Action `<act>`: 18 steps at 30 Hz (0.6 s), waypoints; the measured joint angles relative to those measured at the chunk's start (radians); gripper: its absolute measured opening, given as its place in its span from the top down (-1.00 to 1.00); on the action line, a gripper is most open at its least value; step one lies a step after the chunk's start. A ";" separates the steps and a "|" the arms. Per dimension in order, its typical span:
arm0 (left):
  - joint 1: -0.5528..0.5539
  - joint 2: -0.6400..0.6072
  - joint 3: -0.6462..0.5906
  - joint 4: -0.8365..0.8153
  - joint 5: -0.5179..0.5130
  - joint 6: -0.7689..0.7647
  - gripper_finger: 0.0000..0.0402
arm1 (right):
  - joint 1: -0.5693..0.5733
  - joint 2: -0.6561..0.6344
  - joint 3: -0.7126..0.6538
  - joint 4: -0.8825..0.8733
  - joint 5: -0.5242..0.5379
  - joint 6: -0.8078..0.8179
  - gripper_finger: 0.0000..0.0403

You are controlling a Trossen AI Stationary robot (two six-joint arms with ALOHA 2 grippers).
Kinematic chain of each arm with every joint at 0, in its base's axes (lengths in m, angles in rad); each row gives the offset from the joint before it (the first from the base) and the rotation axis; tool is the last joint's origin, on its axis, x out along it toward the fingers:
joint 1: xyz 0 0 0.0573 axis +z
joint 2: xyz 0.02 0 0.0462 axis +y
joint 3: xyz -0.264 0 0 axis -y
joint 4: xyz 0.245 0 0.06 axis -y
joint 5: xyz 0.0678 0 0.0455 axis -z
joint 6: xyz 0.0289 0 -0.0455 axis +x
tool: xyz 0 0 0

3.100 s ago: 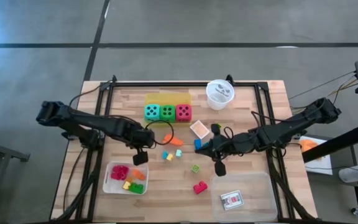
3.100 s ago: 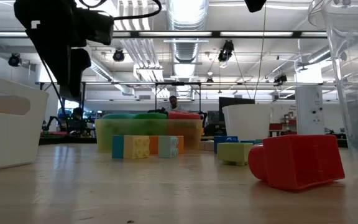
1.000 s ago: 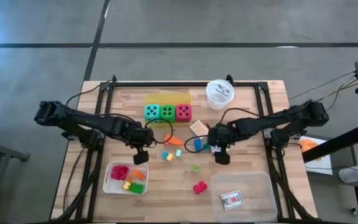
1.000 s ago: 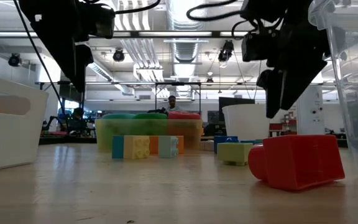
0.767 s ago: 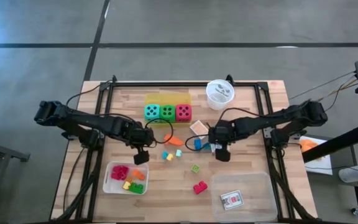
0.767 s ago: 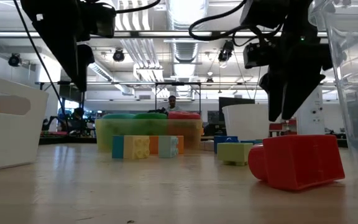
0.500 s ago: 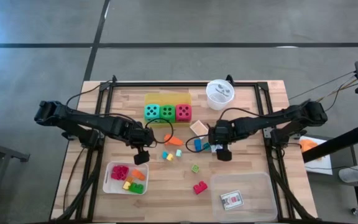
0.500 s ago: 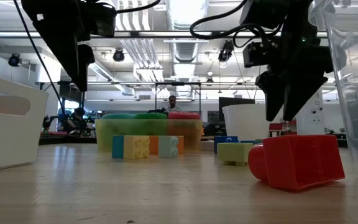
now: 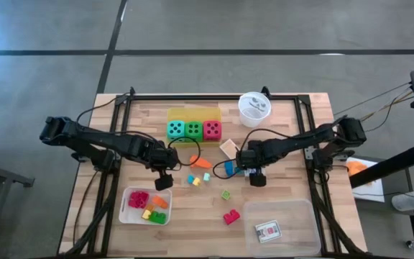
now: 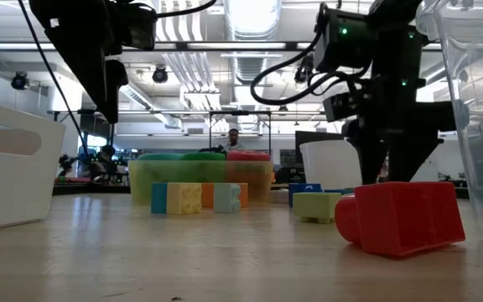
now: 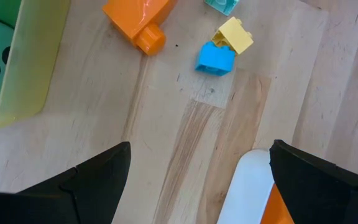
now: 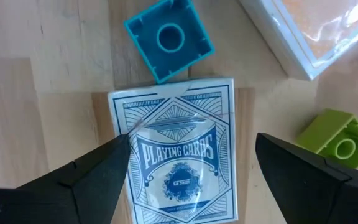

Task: Pick & Place Toys
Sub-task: Put the blue deck of cards into the transparent bin

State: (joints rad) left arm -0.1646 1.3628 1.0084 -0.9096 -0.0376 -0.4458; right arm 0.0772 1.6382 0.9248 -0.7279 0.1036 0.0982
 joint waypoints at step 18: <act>0.000 0.000 0.000 0.000 0.000 0.000 -0.83 | -0.005 -0.016 -0.004 -0.016 -0.097 -0.044 -0.70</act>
State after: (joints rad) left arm -0.1646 1.3628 1.0084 -0.9092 -0.0376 -0.4458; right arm 0.0727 1.6226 0.9207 -0.7437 0.0068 0.0539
